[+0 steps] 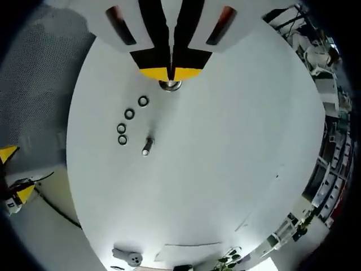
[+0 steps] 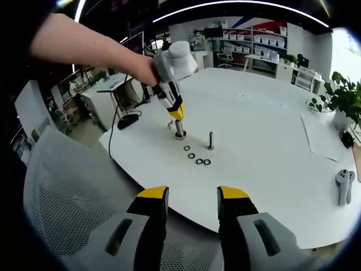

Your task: Place the washer onto the threaded stud by aligning its center hole with the stud, sliding it down to the base, and recovering from edge contact or off-axis alignment until the washer reaches the visible bottom stop.

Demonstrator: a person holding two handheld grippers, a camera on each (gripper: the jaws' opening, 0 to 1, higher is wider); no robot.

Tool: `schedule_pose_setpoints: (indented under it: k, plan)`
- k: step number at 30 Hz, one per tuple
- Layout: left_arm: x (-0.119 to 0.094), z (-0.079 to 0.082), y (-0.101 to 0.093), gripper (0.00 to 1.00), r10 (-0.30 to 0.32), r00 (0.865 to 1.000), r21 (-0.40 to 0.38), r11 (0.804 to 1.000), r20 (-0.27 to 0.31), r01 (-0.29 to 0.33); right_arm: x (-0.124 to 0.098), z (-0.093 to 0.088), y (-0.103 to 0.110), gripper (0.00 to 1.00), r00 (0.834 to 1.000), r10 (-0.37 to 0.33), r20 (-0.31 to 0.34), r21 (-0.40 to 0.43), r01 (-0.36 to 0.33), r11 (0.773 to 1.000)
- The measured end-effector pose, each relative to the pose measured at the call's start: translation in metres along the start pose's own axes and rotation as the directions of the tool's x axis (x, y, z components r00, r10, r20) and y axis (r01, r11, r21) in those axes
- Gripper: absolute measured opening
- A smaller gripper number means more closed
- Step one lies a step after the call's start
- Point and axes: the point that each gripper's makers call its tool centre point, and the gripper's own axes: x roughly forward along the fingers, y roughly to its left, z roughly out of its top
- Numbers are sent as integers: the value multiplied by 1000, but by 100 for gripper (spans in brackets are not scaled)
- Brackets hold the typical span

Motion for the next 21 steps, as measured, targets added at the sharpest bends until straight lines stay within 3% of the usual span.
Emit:
schedule_pose_setpoints:
  k: [1,2,6,12,21]
  plan:
    - [-2,4,-2,0,-8,999,-6,1000,32,8,1,0,-1,37,1000,-3,0,-2,3,1000]
    - [-6,7,0,0,5,997,-80,997,73,1,1,0,-1,37,1000,-4,0,-1,4,1000]
    - [-14,-1,15,0,94,982,-106,991,161,-78,1,0,-1,37,1000,-5,-3,-1,5,1000]
    - [-14,-38,9,0,95,987,-163,984,131,-73,3,-2,0,37,1000,2,-15,-6,-2,1000]
    - [-14,-55,0,0,94,987,-215,975,128,-65,2,-3,1,37,1000,8,-17,-7,-8,1000]
